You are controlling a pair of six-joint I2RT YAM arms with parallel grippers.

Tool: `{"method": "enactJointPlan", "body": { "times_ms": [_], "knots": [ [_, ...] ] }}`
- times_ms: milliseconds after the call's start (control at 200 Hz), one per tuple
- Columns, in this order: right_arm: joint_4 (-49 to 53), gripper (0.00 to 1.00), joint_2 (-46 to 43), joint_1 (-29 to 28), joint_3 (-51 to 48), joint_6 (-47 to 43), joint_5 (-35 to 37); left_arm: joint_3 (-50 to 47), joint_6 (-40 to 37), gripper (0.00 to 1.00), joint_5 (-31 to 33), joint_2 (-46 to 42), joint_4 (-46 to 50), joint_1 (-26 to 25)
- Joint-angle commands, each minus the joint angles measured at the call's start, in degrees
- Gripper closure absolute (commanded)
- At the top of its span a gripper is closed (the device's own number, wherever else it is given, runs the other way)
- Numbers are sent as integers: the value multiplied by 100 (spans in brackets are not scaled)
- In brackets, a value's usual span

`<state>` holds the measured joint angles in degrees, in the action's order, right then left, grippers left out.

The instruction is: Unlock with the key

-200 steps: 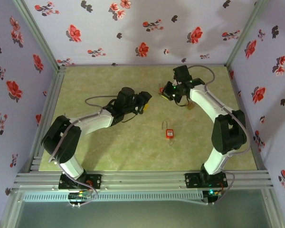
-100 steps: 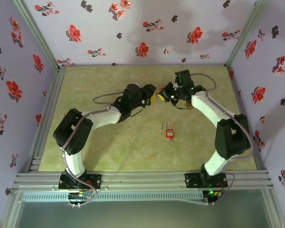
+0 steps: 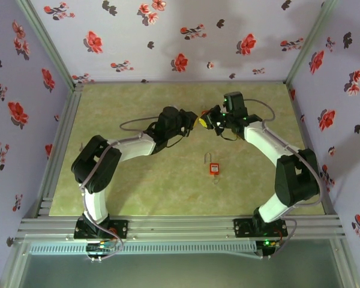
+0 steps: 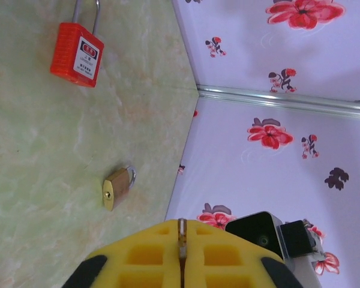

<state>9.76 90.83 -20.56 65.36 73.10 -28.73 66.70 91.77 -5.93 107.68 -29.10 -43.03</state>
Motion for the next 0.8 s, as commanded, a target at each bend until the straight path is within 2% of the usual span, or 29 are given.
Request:
{"method": "enactJointPlan", "body": {
  "times_ms": [0, 165, 225, 280, 345, 460, 545, 700, 795],
  "knots": [
    [-340, 100, -197, -9, -84, 291, -177, 195, -271, 97, -233, -28, -48, -39],
    [-336, 100, -221, 3, -37, 199, -297, 344, -635, 100, -534, -112, 97, -10],
    [-147, 85, -275, 29, 55, -38, -369, 460, -854, 100, -910, -102, 148, 59],
    [261, 68, -359, 79, 203, -455, -370, 610, -1118, 100, -1377, -89, 324, 136],
    [853, 59, -459, 185, 372, -1013, -389, 777, -1601, 100, -1906, -156, 734, 229],
    [1395, 52, -626, 509, 501, -1808, -792, 1243, -2899, 100, -2819, -294, 2184, 358],
    [1907, 48, -718, 722, 681, -2452, -936, 1549, -3984, 100, -3202, -332, 3559, 431],
    [3190, 46, -512, 913, 1099, -3496, -791, 1996, -5534, 100, -3182, -69, 6111, 587],
    [3453, 45, -470, 919, 1082, -3693, -680, 2112, -6231, 100, -3114, 193, 7153, 584]
  ]
}}
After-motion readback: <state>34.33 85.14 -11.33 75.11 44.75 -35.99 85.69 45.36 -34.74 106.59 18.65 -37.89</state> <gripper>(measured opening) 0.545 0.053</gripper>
